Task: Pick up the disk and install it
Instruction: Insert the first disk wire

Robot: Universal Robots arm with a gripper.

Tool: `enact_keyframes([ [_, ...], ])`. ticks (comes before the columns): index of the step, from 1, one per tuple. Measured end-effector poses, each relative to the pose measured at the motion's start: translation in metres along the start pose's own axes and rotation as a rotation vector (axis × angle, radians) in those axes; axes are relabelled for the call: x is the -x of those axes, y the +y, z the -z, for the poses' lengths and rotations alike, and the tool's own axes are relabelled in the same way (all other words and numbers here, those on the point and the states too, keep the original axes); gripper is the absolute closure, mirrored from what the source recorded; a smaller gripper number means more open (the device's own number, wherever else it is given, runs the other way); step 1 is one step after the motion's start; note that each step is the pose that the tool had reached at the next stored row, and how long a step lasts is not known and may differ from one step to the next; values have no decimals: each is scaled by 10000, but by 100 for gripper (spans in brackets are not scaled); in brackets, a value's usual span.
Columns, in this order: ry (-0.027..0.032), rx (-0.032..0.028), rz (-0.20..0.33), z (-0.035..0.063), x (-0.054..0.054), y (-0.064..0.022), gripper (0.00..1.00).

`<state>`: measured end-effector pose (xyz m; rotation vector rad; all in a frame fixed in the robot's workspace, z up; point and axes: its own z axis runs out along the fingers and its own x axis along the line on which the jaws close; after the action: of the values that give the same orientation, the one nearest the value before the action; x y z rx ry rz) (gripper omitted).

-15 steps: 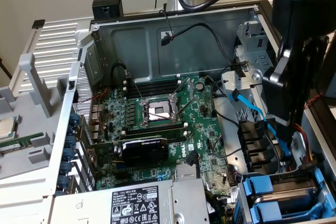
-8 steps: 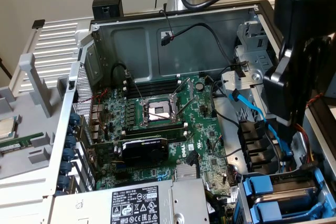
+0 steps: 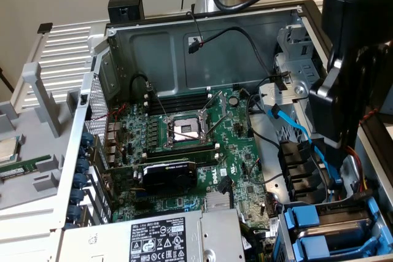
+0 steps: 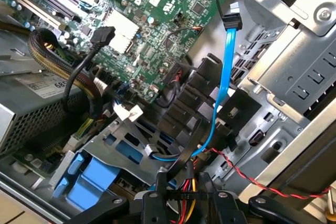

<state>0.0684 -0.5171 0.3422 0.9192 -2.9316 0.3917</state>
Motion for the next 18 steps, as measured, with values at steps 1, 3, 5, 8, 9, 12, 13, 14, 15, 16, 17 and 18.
enact_keyframes([
  [1,2,1,-8,-2,1,-1,65],
  [3,3,4,-17,-6,8,-4,65],
  [5,5,4,-25,-9,13,-7,65],
  [8,15,-9,-26,-9,14,-7,65],
  [9,16,-11,-27,-9,14,-7,65],
  [12,19,-16,-26,-9,14,-7,65],
  [13,21,-17,-26,-9,14,-7,65],
  [14,22,-19,-26,-9,14,-7,65],
  [15,23,-21,-26,-9,14,-7,65],
  [16,24,-22,-26,-9,14,-7,65],
  [17,25,-24,-26,-9,14,-7,65],
  [18,26,-25,-26,-10,14,-7,64],
])
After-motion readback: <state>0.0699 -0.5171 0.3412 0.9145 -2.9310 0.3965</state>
